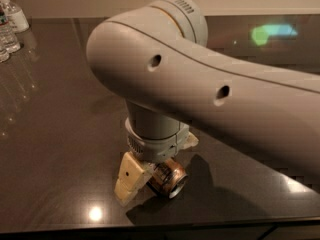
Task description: Place orange can upright
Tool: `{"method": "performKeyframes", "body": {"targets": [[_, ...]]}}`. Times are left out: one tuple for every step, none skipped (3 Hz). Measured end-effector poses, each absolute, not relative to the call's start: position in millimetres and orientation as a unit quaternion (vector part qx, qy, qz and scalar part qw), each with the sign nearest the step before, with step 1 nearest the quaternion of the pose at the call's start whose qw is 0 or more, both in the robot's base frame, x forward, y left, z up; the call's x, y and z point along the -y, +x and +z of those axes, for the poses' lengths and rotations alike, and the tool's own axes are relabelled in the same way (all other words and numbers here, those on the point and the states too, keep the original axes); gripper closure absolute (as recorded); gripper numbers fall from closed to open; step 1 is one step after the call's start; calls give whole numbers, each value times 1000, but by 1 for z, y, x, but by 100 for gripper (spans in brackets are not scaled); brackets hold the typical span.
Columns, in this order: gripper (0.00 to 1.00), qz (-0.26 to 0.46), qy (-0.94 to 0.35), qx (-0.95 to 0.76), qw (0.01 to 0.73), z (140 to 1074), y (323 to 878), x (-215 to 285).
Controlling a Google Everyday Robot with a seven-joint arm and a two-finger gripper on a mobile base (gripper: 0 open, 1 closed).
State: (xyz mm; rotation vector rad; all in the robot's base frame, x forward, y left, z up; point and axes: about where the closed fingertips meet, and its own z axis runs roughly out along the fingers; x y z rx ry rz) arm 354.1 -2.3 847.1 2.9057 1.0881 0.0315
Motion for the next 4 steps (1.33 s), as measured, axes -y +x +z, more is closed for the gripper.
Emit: {"method": "performKeyframes", "body": {"targets": [[16, 10, 932, -362, 29, 843, 354, 5], [39, 10, 929, -368, 37, 842, 355, 8], [63, 11, 927, -372, 42, 844, 353, 7], [86, 10, 934, -356, 31, 853, 357, 4]]}}
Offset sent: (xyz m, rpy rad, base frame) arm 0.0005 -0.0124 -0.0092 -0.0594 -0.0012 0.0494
